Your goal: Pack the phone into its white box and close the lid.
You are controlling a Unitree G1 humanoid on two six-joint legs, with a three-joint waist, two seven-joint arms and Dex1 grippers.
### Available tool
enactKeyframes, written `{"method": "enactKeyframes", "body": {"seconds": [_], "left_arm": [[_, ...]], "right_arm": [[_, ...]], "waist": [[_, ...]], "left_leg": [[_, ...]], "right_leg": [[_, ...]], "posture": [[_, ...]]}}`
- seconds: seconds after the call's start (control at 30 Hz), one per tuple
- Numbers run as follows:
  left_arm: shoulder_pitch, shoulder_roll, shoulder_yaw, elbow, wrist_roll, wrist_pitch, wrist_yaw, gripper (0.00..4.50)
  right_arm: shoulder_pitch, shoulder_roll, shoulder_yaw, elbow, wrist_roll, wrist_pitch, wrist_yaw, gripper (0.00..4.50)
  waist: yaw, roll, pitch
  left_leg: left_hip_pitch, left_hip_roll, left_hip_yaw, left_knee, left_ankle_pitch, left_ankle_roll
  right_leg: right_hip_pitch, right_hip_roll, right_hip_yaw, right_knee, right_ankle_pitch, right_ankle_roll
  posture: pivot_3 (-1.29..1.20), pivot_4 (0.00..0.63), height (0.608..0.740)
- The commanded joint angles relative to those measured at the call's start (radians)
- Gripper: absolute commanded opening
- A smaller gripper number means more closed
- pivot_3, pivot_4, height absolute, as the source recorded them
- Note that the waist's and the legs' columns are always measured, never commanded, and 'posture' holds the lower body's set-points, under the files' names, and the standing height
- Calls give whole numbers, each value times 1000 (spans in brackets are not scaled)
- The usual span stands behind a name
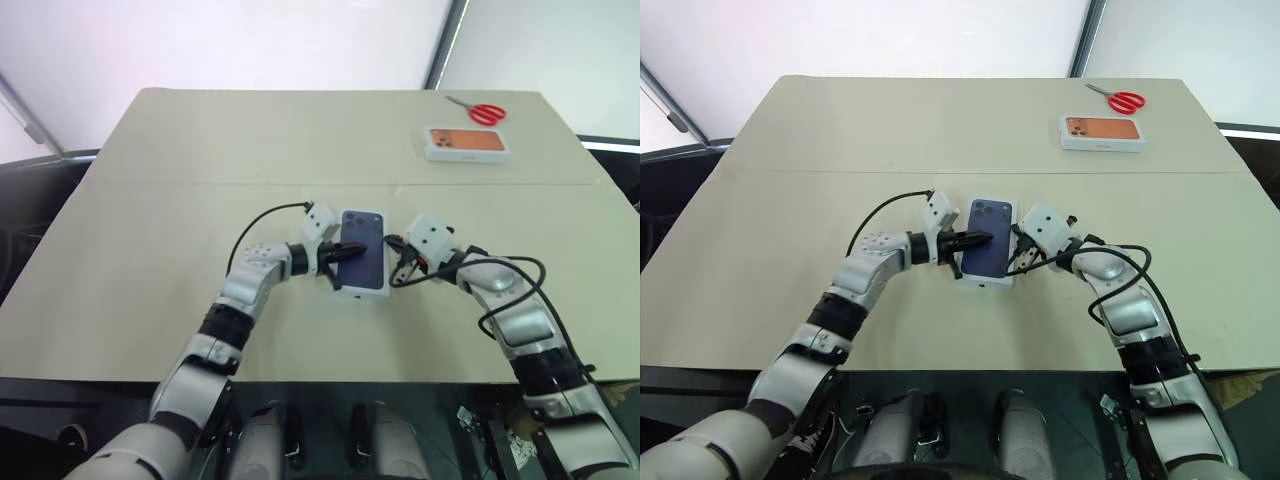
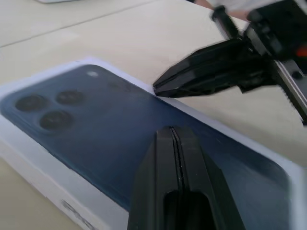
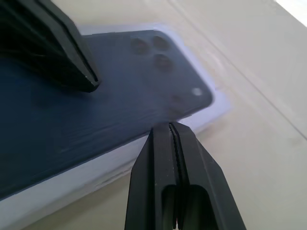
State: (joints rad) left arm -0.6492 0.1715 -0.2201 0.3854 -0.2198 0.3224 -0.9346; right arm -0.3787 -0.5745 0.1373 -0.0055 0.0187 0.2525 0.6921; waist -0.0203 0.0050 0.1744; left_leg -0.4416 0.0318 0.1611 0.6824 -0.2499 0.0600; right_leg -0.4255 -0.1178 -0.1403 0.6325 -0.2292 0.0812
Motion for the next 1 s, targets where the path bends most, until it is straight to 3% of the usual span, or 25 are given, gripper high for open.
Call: {"method": "enactKeyframes", "body": {"seconds": [0.03,0.3,0.33,0.43,0.63,0.67,0.8,1.0], "left_arm": [[80,37,-31,-112,-26,99,-48,0],[143,80,10,-261,-50,178,4,0],[140,86,28,-266,-58,186,15,250],[129,139,91,-291,-90,204,12,1351],[116,335,237,-287,-139,196,-44,4433],[123,370,264,-290,-155,202,-62,4500],[177,486,352,-289,-200,198,-115,4500],[255,550,415,-283,-206,170,-103,4500]], "right_arm": [[39,-34,13,-70,30,17,83,38],[88,-83,-31,-162,147,87,208,38],[76,-80,-48,-149,172,109,214,8],[42,-88,-100,-124,245,151,244,901],[-7,-137,-201,-60,311,130,301,4004],[-10,-151,-216,-44,320,124,315,4445],[-4,-196,-267,14,334,77,353,4445],[19,-226,-292,23,340,43,388,4445]], "waist": [[3,0,-1],[10,0,-1],[10,0,-1],[9,0,-1],[8,0,0],[9,0,1],[10,0,1],[9,0,1]], "left_leg": [[0,0,0,0,0,0],[0,-1,-2,1,-1,1],[0,-1,-2,1,-1,1],[-1,-1,-2,1,-1,1],[-2,-1,-1,0,-1,1],[-2,-1,-1,0,-1,1],[-3,-1,-1,0,-1,1],[-3,-1,-1,0,-3,-1]], "right_leg": [[0,0,0,0,0,0],[1,-2,0,-1,0,0],[1,-2,0,-1,0,0],[0,-2,0,-1,0,-1],[-2,-2,0,-1,0,-1],[-2,-2,0,-1,0,-1],[-2,-3,0,-2,0,-1],[-2,-4,0,-2,0,-1]], "posture": [[0,150,738],[0,150,738],[0,150,738],[0,150,738],[0,150,738],[0,150,738],[0,150,738],[0,150,738]]}}
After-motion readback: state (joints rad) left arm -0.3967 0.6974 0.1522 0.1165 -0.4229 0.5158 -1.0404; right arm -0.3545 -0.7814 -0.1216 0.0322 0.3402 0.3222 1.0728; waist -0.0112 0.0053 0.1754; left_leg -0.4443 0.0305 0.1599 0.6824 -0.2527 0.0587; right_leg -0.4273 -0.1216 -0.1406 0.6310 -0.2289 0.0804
